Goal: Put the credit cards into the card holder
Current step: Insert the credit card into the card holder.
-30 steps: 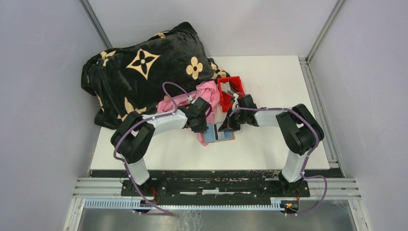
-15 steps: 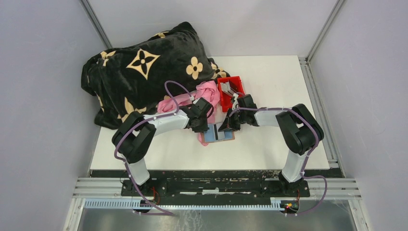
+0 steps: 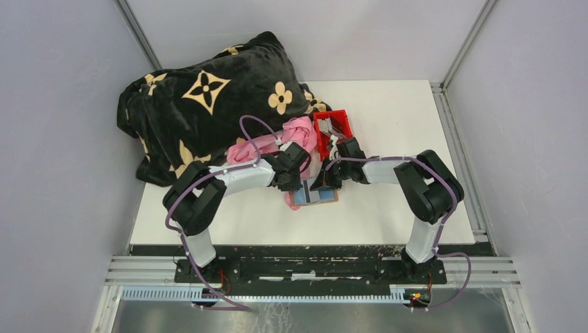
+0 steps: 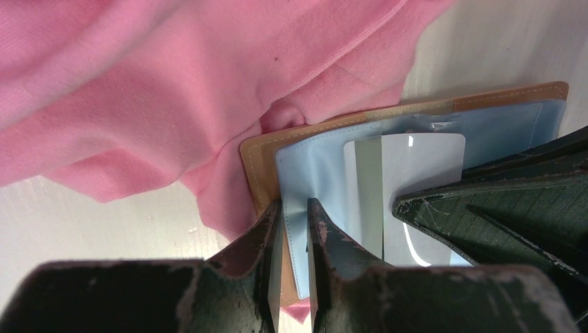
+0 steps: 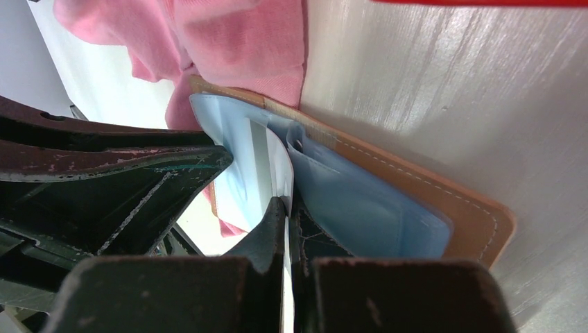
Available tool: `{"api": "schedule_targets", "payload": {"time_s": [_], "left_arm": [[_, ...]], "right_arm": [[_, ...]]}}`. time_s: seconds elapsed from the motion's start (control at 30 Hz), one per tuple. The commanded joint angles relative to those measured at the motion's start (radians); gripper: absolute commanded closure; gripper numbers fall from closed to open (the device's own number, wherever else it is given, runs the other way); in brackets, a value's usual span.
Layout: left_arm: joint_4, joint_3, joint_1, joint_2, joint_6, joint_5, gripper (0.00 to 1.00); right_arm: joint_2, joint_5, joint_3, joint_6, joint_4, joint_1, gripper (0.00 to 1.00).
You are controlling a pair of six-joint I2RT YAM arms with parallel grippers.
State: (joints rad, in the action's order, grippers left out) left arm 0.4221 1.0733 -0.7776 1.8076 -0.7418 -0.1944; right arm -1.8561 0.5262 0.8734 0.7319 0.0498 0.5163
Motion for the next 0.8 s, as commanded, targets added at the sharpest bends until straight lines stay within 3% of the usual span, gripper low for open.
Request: {"api": "schedule_targets", "payload": {"time_s": [0.0, 0.2, 0.33, 0.5, 0.77], "left_arm": [[0.147, -0.098, -0.017, 0.139, 0.030, -0.012, 0.97], [0.136, -0.104, -0.027, 0.133, 0.027, 0.002, 0.97], [0.135, -0.105, -0.027, 0.133, 0.027, 0.002, 0.97], [0.129, -0.114, -0.029, 0.120, 0.019, 0.006, 0.97], [0.098, -0.129, -0.028, 0.099, 0.009, 0.020, 0.97]], "right_arm": [[-0.110, -0.171, -0.075, -0.078, -0.179, 0.072, 0.99], [-0.106, -0.176, -0.062, -0.076, -0.198, 0.090, 0.97], [-0.057, -0.205, -0.048, -0.092, -0.243, 0.098, 0.81], [0.012, -0.262, -0.011, -0.137, -0.339, 0.099, 0.67], [0.055, -0.315, 0.034, -0.174, -0.442, 0.100, 0.59]]}}
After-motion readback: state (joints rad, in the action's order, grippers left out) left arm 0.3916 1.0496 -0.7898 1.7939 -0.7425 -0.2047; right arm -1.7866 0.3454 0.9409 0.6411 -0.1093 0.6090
